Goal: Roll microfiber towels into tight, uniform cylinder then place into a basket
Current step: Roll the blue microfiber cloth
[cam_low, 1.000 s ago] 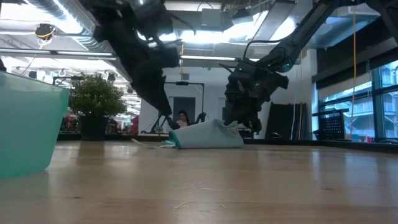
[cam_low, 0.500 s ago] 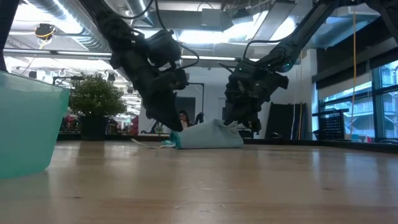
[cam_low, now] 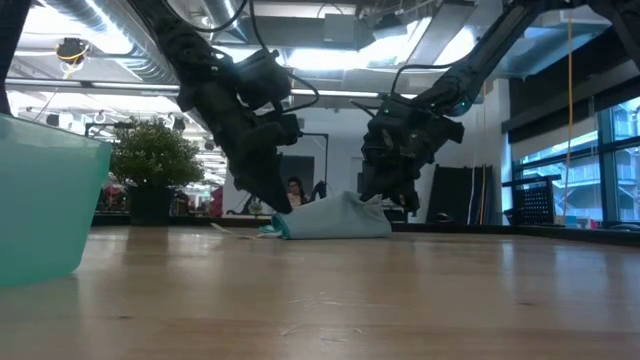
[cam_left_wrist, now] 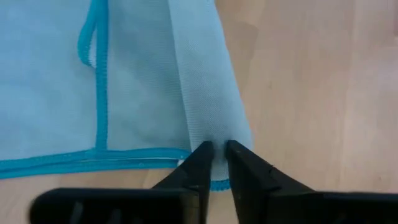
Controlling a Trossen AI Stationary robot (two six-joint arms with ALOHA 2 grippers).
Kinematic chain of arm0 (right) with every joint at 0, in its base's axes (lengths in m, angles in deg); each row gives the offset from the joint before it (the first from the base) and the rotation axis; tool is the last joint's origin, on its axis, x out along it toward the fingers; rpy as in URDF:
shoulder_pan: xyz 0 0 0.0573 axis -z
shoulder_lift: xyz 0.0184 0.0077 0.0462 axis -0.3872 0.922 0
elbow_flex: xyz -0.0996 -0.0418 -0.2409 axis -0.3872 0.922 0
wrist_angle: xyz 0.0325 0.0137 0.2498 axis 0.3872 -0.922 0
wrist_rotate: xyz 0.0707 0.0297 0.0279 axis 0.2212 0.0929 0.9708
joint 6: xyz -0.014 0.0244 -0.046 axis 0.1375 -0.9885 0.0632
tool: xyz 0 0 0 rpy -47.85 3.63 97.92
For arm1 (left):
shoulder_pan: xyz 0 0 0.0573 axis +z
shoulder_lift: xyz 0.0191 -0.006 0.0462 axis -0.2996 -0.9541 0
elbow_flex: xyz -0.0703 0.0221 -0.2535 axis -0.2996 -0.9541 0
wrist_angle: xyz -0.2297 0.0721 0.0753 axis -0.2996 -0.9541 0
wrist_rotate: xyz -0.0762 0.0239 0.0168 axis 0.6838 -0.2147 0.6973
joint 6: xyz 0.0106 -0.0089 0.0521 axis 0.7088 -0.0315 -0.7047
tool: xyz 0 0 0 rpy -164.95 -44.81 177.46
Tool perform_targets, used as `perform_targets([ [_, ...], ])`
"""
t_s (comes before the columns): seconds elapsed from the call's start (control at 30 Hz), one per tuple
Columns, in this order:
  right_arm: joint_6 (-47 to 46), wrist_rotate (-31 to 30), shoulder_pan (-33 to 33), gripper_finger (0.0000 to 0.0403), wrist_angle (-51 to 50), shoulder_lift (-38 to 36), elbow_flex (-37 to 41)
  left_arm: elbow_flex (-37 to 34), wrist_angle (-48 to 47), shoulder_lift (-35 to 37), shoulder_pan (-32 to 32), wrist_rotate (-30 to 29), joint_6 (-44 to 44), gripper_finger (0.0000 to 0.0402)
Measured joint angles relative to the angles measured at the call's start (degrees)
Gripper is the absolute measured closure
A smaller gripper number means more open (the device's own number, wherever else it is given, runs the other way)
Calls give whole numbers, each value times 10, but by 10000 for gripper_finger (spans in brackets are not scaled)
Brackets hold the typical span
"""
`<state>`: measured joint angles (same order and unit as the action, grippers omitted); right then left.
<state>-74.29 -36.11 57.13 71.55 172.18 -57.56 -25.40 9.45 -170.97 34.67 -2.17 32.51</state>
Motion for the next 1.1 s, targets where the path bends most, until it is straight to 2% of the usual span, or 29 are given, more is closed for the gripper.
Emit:
perform_targets([
  [0.13,0,0,0,397,0,0,0,0,0,0,0,-7,0,395],
  [0.33,0,0,0,397,0,0,0,3,-5,15,13,-7,5,400],
  [0.5,0,0,0,397,0,0,0,30,-51,16,38,-20,5,401],
  [0.73,0,0,0,397,0,0,0,37,-59,16,67,-48,0,401],
  [1.1,0,0,0,397,-1,0,0,38,-38,-52,75,-67,0,401],
])
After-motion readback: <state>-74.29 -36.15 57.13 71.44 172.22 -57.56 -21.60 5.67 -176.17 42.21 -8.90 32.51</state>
